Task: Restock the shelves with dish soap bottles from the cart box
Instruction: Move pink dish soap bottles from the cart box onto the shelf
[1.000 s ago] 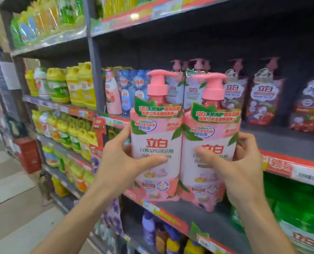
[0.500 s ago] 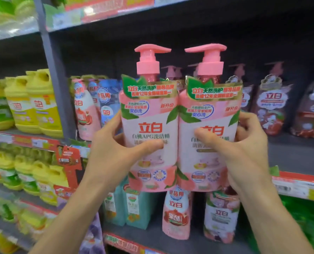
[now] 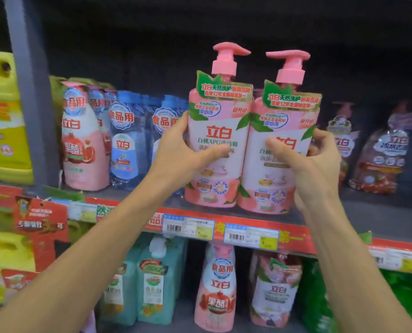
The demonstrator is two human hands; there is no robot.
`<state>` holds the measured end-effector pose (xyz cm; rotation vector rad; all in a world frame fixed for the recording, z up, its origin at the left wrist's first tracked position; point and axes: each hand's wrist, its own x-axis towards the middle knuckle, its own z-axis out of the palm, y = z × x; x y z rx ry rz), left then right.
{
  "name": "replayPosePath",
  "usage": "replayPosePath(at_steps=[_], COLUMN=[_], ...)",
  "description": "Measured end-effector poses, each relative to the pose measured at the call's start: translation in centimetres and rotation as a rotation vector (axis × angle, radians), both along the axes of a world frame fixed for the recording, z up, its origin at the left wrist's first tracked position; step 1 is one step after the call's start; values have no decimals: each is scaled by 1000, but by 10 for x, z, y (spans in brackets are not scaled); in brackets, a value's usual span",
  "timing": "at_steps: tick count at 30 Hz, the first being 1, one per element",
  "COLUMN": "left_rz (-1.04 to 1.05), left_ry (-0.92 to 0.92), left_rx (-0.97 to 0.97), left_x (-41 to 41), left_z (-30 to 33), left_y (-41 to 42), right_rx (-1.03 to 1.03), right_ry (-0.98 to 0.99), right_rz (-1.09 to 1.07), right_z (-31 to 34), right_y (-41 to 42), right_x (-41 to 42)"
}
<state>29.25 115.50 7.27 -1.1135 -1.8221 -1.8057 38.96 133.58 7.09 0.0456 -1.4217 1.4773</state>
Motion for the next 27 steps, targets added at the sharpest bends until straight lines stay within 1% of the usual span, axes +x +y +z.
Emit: replayPosePath(at_steps=[6,11,18,27], left_rz=[-58,-91,-91,-113], left_ry=[-53,-55,-25,-75], left_rx=[-30,-28,-21,79], left_x=[-31,-38,-40,-37], left_z=[-16,-22,-35,-53], left_y=[9,15,16,26], right_rx=[-49,-76,-4,122], right_ry=[-30,-48,-123,-195], right_rz=[-5,-37,-86,-227], right_z=[-13,-15,-20,-28], right_y=[7,10,9,4], right_x=[-19,-23,-22,-19])
